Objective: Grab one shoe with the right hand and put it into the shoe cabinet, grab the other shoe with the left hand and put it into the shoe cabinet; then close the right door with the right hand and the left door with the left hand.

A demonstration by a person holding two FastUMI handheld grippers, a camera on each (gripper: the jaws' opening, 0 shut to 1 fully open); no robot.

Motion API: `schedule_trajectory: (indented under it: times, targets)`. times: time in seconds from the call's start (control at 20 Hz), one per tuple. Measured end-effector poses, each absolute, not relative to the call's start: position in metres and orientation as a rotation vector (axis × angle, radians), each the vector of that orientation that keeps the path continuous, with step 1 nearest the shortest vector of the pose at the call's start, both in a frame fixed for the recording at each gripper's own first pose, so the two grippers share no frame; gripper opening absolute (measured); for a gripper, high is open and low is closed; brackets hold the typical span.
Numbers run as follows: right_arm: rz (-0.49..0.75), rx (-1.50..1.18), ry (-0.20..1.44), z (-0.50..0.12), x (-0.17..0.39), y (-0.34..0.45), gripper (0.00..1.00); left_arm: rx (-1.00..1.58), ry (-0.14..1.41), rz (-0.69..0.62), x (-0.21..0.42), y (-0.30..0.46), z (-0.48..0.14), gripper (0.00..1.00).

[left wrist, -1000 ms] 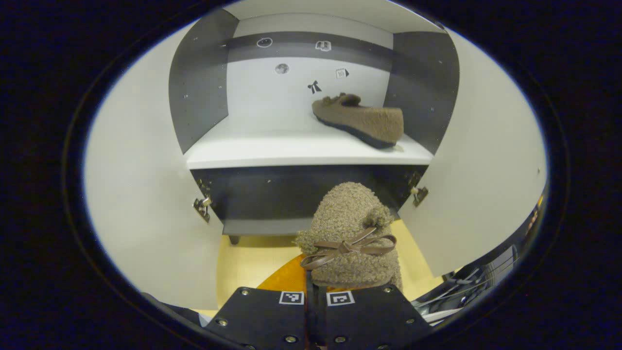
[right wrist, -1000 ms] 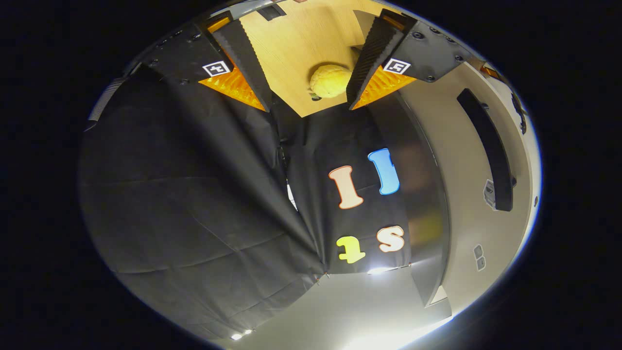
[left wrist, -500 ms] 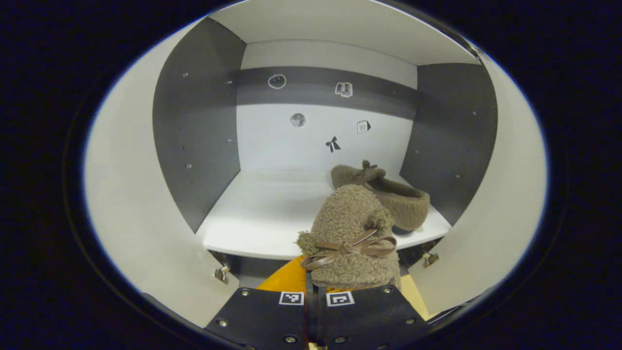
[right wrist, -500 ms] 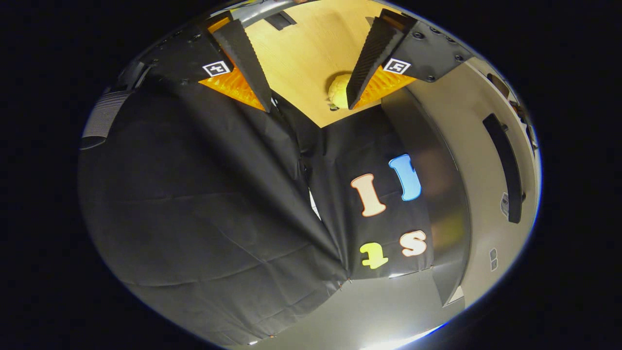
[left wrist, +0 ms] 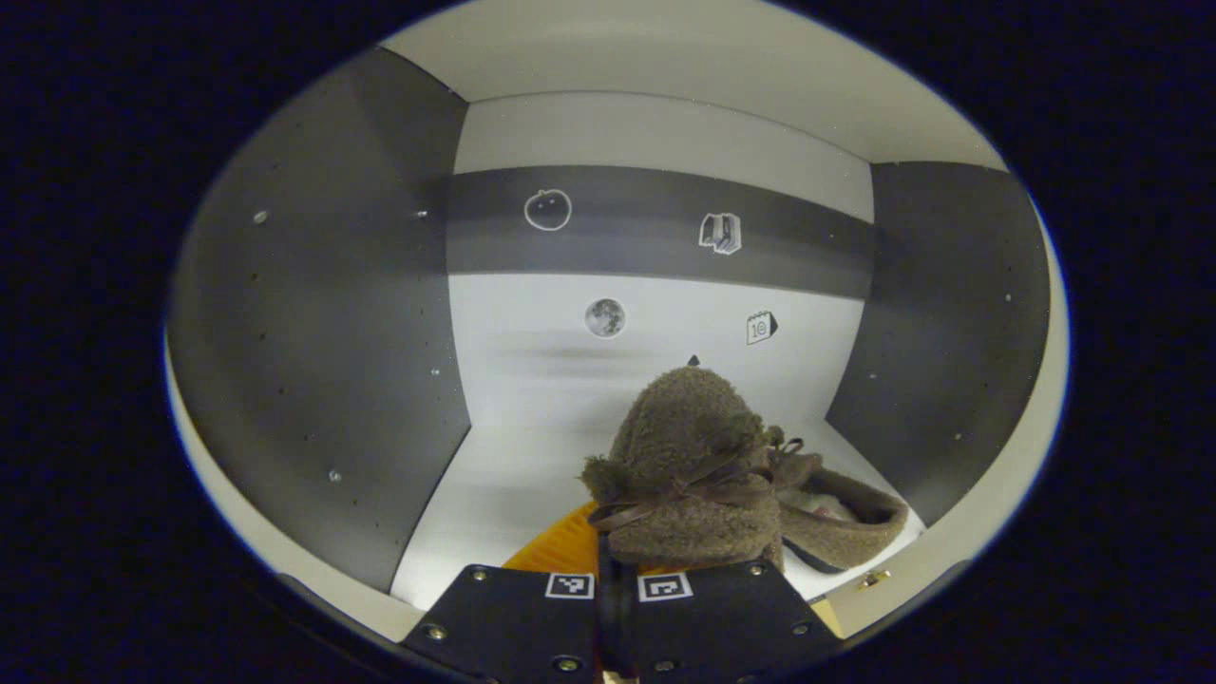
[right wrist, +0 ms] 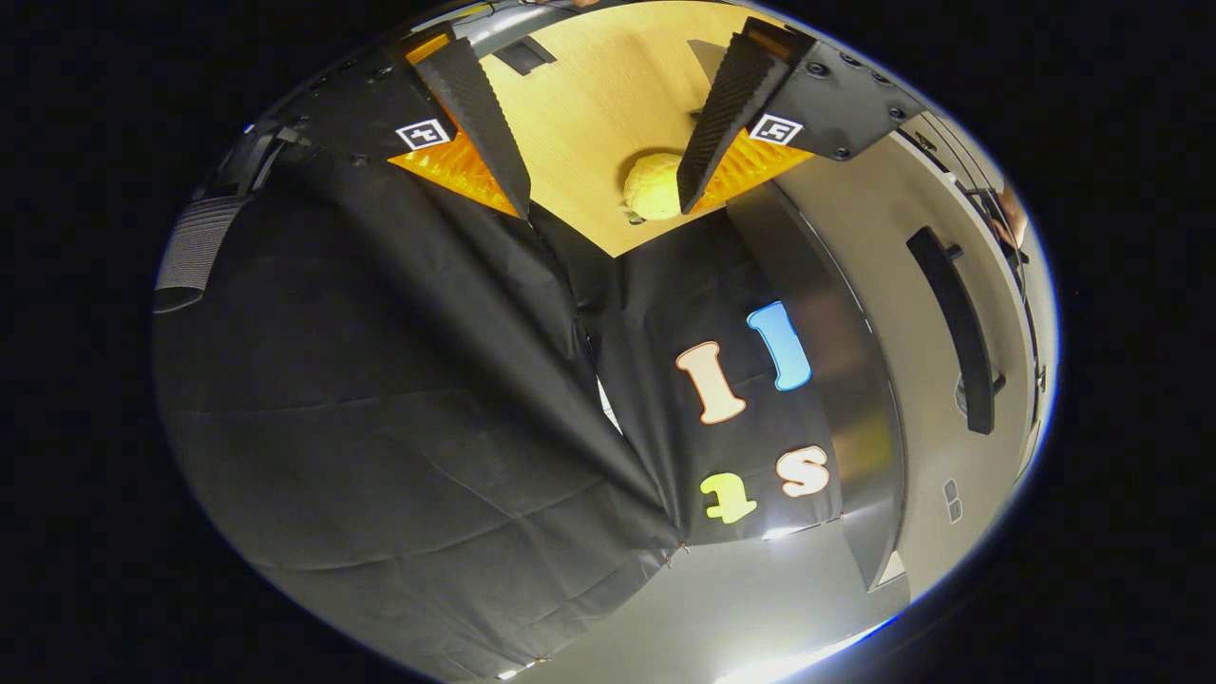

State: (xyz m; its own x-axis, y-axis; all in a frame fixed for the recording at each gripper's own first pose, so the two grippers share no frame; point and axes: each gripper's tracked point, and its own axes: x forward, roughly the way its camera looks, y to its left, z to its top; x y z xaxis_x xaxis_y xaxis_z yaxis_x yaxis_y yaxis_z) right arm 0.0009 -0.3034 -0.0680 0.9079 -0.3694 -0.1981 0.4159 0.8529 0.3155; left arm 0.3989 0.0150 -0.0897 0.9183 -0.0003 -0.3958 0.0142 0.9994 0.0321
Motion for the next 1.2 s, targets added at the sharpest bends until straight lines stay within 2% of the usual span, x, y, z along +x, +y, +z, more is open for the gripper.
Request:
schedule_trajectory:
  times: [0.35, 0.9, 1.05, 1.2]
  targets:
    - [-0.46, 0.362, 0.143, -0.078, -0.023, -0.3, 0.98, 0.116, 0.502, 0.028, 0.453, 0.033, -0.129, 0.01]
    - [-0.461, 0.357, 0.142, -0.078, -0.026, -0.3, 0.98, 0.196, 0.579, 0.01, 0.459, 0.035, -0.145, 0.05]
    - [-0.453, 0.36, 0.147, -0.078, -0.023, -0.299, 0.98, 0.178, 0.552, -0.013, 0.453, 0.031, -0.136, 0.14]
    - [-0.441, 0.369, 0.146, -0.079, -0.02, -0.296, 0.98, 0.209, 0.527, -0.037, 0.443, 0.027, -0.121, 0.52]
